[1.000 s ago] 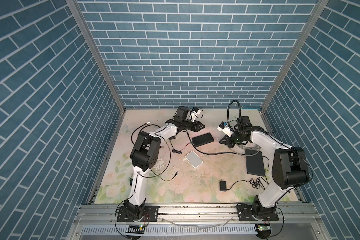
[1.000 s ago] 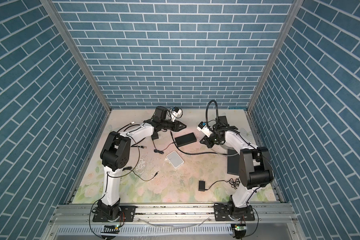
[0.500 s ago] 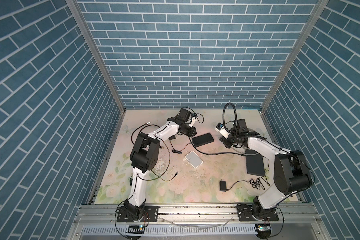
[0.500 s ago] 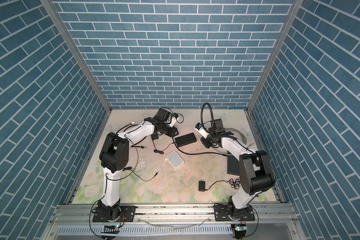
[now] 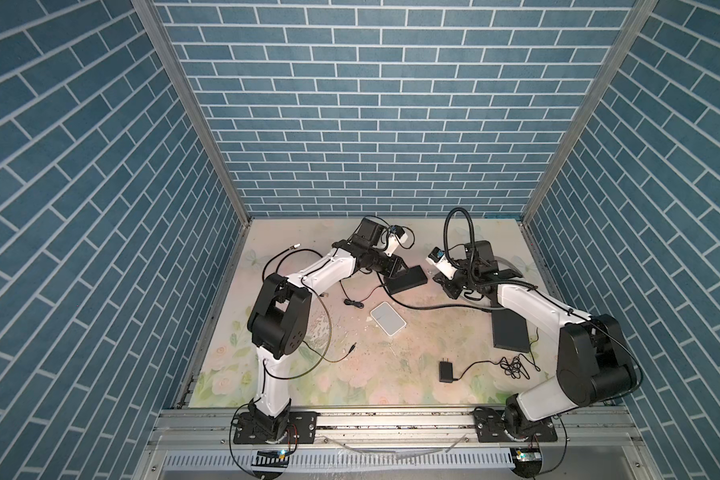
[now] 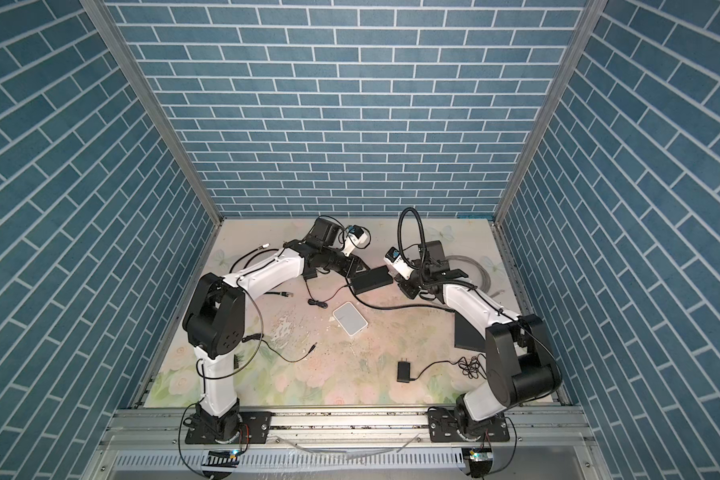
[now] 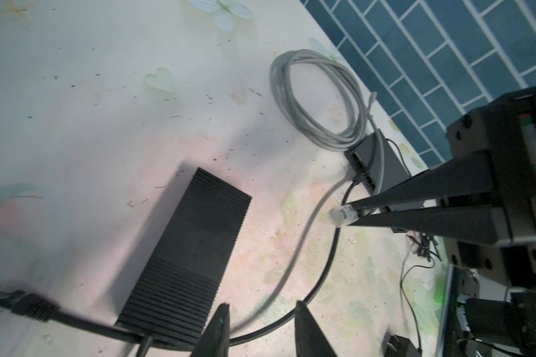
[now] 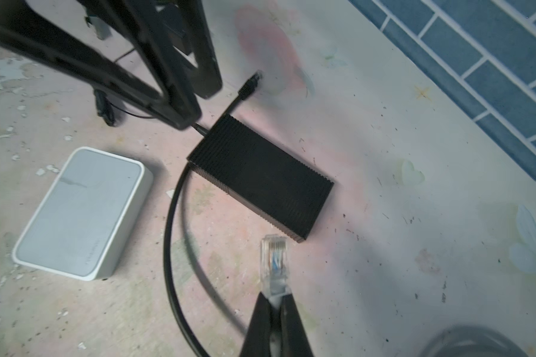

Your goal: Insert the plug into the switch port

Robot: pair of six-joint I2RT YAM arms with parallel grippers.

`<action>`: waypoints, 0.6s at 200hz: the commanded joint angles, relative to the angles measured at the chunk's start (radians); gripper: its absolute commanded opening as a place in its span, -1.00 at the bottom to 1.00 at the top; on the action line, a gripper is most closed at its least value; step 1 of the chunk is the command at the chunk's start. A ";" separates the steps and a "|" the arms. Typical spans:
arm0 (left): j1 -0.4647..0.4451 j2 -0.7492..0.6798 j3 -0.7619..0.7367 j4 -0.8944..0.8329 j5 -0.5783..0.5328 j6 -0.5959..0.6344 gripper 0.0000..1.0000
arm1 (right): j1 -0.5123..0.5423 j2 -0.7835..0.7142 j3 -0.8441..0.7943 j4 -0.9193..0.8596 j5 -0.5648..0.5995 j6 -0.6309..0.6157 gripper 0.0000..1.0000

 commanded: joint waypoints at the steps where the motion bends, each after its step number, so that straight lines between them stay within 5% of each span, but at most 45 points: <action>1: -0.006 -0.026 -0.020 0.067 0.086 -0.043 -0.26 | 0.006 -0.049 -0.028 0.038 -0.059 0.028 -1.00; 120: -0.009 -0.054 -0.172 0.523 0.281 -0.427 -0.26 | 0.078 -0.117 -0.077 0.090 0.033 -0.005 -1.00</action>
